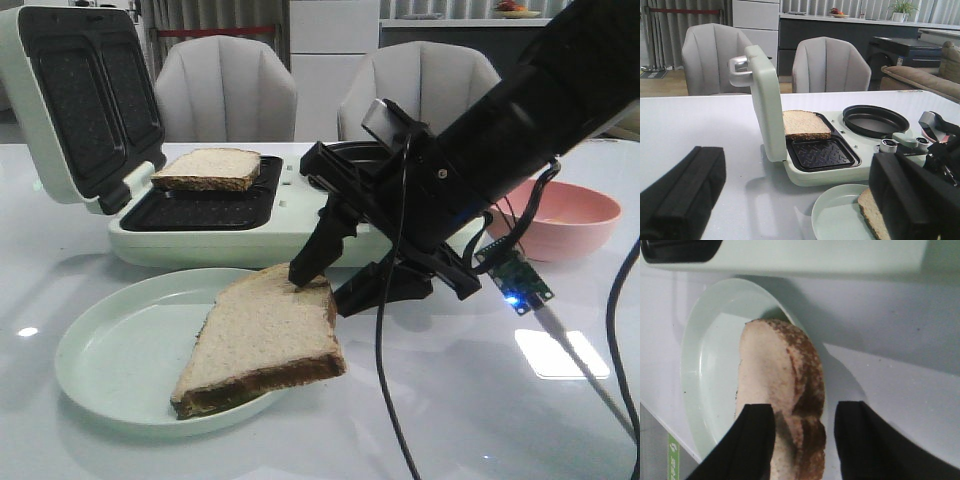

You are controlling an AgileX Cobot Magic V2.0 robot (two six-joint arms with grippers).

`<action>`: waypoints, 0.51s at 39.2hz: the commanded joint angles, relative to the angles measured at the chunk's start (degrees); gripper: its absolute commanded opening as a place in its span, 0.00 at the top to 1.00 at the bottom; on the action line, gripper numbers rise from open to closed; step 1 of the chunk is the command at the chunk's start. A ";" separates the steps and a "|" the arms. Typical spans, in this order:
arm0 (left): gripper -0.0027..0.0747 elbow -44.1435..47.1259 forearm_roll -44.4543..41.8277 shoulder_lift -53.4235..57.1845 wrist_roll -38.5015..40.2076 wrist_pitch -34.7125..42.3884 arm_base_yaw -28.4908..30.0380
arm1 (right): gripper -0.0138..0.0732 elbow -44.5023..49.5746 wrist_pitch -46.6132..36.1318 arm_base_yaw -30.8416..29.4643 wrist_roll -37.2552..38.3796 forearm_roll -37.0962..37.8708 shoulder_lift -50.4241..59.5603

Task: Make breakfast with bread and shrimp
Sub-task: 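Grasp the bread slice with the right gripper and lift it toward the sandwich maker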

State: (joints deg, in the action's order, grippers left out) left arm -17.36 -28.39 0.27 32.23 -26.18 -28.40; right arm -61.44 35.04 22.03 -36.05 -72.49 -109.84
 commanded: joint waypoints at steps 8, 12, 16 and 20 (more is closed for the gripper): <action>0.14 -1.36 -0.56 1.05 0.61 3.82 -0.24 | 0.46 -1.89 3.74 0.03 -3.31 -2.86 1.11; 0.14 -1.36 -0.56 1.05 0.61 3.82 -0.24 | 0.58 -1.92 4.57 0.03 -4.29 -3.89 1.11; 0.14 -1.36 -0.56 1.05 0.61 3.82 -0.24 | 0.62 -1.92 5.13 -0.03 -5.80 -5.28 1.23; 0.14 -1.36 -0.56 1.05 0.61 3.82 -0.24 | 0.62 -1.92 4.99 -0.19 -6.54 -5.51 2.05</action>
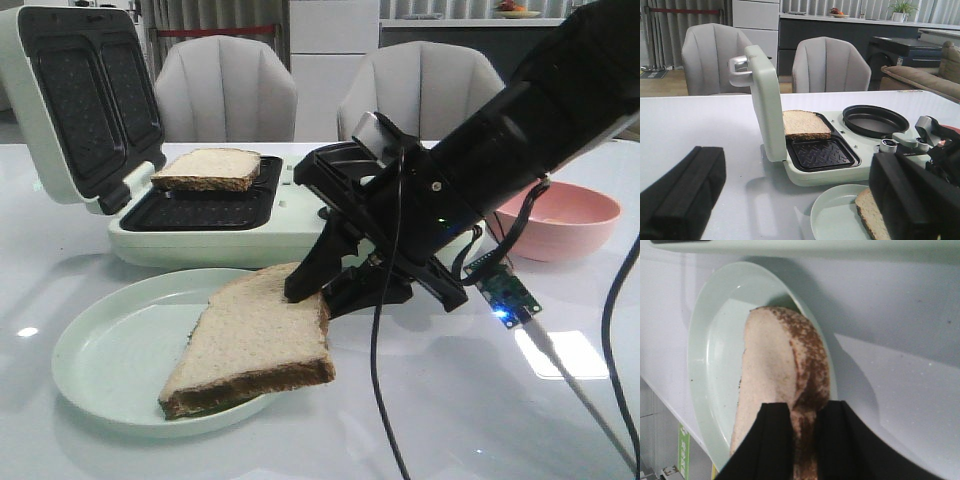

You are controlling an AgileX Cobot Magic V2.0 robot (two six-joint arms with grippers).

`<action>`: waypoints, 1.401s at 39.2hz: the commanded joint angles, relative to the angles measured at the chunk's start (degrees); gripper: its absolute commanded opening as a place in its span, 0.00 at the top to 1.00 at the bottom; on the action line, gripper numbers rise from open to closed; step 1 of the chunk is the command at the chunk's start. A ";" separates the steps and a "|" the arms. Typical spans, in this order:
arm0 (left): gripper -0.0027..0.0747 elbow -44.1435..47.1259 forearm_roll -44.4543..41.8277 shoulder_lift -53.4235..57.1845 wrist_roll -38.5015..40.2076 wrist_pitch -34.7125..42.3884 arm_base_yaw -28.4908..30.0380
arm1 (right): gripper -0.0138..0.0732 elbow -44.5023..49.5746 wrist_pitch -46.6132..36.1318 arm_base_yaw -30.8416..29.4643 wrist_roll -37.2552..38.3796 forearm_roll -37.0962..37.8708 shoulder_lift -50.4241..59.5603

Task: Make breakfast with bread and shrimp
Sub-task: 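Grasp the bread slice with the right gripper and lift it toward the sandwich maker, then lay the bread on top of the first slice and open the right gripper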

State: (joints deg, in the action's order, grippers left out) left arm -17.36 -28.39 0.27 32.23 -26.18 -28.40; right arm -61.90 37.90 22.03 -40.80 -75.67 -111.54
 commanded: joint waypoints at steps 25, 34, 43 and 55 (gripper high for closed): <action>0.14 -1.36 -0.56 1.05 0.61 3.82 -0.24 | 0.62 -11.21 0.15 1.01 -11.43 -10.56 11.36; 0.14 -1.36 -0.56 1.05 0.61 3.82 -0.24 | 0.62 -24.24 -0.43 1.08 -12.11 -14.69 2.41; 0.14 -1.36 -0.56 1.05 0.61 3.82 -0.24 | 0.62 -34.84 -0.37 1.08 -11.96 -12.96 -6.26; 0.14 -1.36 -0.56 1.05 0.61 3.82 -0.24 | 0.62 -36.70 -4.09 1.08 -11.96 -10.74 -10.69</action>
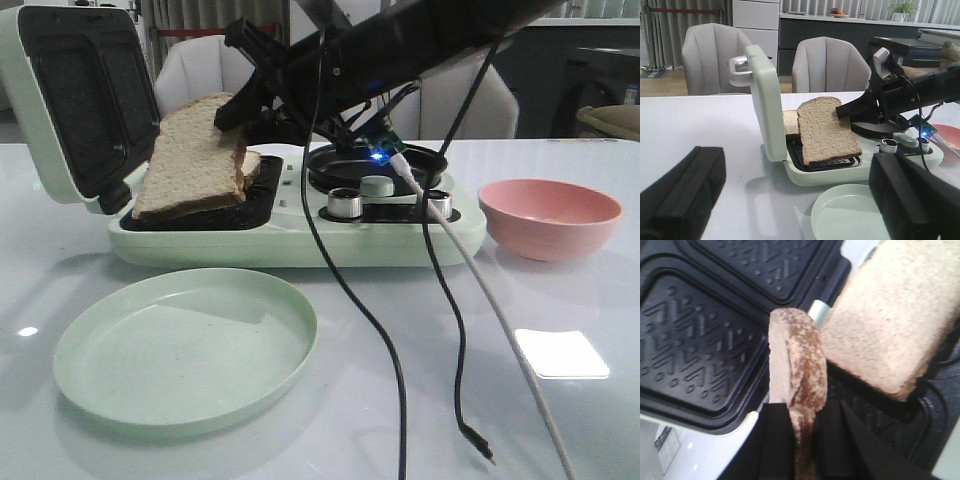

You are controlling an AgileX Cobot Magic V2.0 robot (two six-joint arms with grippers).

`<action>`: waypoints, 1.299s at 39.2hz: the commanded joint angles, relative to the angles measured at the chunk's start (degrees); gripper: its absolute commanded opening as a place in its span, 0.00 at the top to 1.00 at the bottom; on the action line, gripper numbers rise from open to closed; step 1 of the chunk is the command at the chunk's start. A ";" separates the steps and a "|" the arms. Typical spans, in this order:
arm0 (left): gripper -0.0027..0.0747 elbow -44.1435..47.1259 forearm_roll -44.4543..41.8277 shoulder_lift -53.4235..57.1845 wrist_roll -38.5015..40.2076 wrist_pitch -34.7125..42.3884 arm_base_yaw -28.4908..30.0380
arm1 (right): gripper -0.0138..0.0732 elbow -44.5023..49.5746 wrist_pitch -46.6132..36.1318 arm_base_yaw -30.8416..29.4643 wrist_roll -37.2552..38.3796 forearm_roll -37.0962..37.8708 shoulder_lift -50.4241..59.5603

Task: Make breakfast with bread and shrimp
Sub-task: 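Lay the bread on top of the first slice and open the right gripper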

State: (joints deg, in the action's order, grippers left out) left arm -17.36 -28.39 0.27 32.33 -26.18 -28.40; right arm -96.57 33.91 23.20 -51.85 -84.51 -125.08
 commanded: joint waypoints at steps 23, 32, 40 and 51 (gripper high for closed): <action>0.14 -1.36 -0.56 1.05 0.51 3.82 -0.24 | 0.14 -6.33 -2.50 1.75 -5.41 3.13 1.23; 0.14 -1.36 -0.56 1.05 0.51 3.82 -0.24 | 0.14 -7.14 -7.57 1.42 -3.04 15.46 2.97; 0.14 -1.36 -0.56 1.05 0.51 3.82 -0.24 | 0.14 -7.14 -10.72 1.42 0.92 27.83 6.28; 0.14 -1.36 -0.56 1.05 0.51 3.82 -0.24 | 0.16 -7.14 -11.71 1.42 9.10 46.08 13.64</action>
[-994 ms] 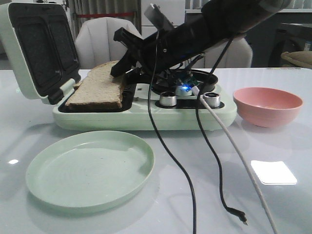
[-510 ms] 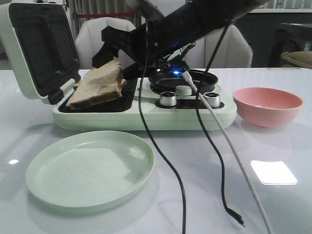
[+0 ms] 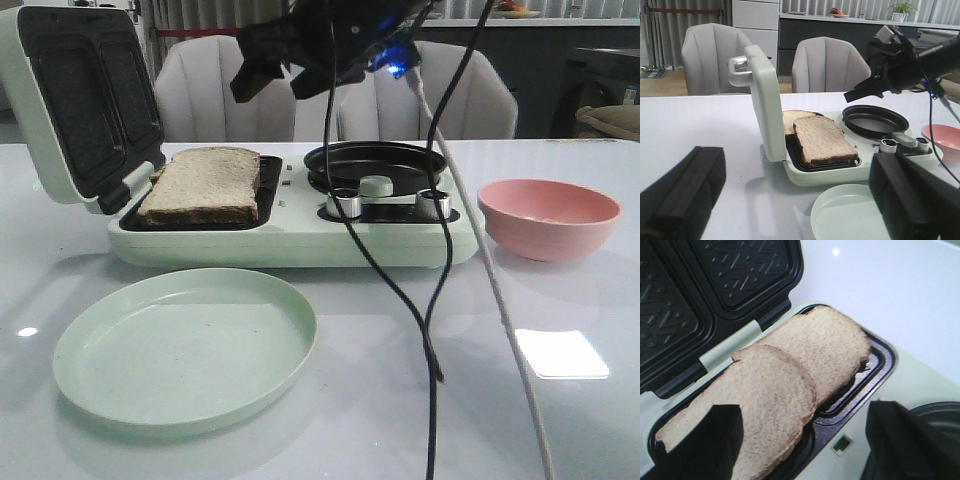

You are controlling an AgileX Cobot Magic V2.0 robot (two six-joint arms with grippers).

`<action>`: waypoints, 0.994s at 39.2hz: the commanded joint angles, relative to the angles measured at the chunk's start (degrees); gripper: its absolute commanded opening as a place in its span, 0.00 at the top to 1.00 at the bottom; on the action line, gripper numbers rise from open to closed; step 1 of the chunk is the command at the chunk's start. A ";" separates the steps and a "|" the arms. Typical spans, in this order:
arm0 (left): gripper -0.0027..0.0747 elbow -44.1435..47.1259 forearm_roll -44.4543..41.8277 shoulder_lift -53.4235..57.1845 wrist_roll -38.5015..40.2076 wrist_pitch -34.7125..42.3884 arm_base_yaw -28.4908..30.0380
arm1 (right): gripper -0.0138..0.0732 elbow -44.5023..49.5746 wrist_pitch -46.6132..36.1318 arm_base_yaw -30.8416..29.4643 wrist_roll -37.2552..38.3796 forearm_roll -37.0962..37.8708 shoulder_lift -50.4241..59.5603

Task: Make breakfast with bread and shrimp
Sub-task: 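Raise the right gripper away from the sandwich maker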

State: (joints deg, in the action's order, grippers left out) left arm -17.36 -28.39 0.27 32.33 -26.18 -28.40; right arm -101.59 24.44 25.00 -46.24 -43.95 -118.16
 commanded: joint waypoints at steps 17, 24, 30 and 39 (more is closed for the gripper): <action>0.14 -1.36 -0.56 1.05 0.51 3.82 -0.24 | 0.16 -2.12 16.62 -6.32 35.90 37.37 24.17; 0.14 -1.36 -0.56 1.05 0.51 3.82 -0.24 | 0.16 0.52 21.68 -11.11 36.76 35.43 31.19; 0.14 -1.36 -0.56 1.05 0.51 3.82 -0.24 | 0.16 10.51 18.59 -13.73 36.76 35.43 40.14; 0.14 -1.36 -0.56 1.05 0.51 3.82 -0.24 | 0.16 28.67 9.76 -15.71 36.76 35.12 56.57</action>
State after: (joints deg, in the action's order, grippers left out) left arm -17.36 -28.39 0.27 32.33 -26.18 -28.40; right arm -76.66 42.00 9.88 -9.59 -8.29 -67.94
